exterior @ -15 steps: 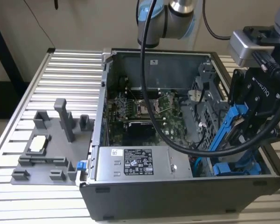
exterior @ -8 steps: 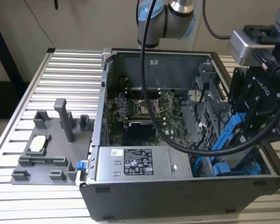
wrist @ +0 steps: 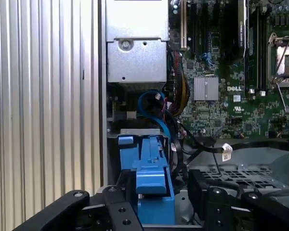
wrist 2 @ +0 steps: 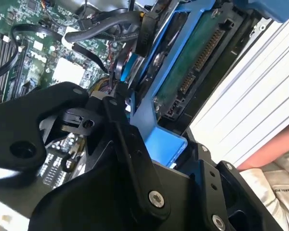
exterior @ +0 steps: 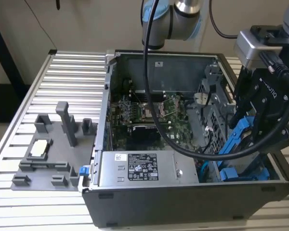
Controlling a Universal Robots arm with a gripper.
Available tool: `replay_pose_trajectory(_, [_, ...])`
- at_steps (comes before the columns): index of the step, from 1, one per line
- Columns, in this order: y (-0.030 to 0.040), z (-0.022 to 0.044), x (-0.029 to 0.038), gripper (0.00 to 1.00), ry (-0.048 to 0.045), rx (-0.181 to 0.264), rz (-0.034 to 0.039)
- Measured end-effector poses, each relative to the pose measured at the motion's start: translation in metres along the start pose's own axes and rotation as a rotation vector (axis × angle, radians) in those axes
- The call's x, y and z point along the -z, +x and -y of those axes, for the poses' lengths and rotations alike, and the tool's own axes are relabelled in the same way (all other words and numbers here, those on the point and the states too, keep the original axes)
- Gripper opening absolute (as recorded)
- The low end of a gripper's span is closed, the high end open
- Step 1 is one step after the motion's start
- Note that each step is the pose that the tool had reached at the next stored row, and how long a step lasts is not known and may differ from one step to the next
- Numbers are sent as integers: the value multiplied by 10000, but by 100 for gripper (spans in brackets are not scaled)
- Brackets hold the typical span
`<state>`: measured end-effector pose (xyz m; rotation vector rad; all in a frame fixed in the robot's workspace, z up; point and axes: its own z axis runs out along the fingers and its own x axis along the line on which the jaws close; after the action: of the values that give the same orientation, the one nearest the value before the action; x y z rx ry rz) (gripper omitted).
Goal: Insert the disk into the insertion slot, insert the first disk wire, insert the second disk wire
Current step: 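Insert the disk into the insertion slot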
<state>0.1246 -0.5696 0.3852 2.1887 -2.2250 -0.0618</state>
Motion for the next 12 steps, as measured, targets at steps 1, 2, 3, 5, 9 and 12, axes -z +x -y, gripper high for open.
replay_pose_trajectory(1, [-2, -5, -2, 60, 4, 0, 24])
replay_pose_trajectory(2, [-3, -11, -2, 50, 7, 0, 46])
replay_pose_trajectory(3, [-5, -16, -2, 50, 11, 1, 68])
replay_pose_trajectory(5, [-6, -21, 0, 38, 14, 1, 104])
replay_pose_trajectory(9, [16, -22, 2, 34, 16, 2, 115])
replay_pose_trajectory(12, [63, -22, 16, 34, 15, 1, 114])
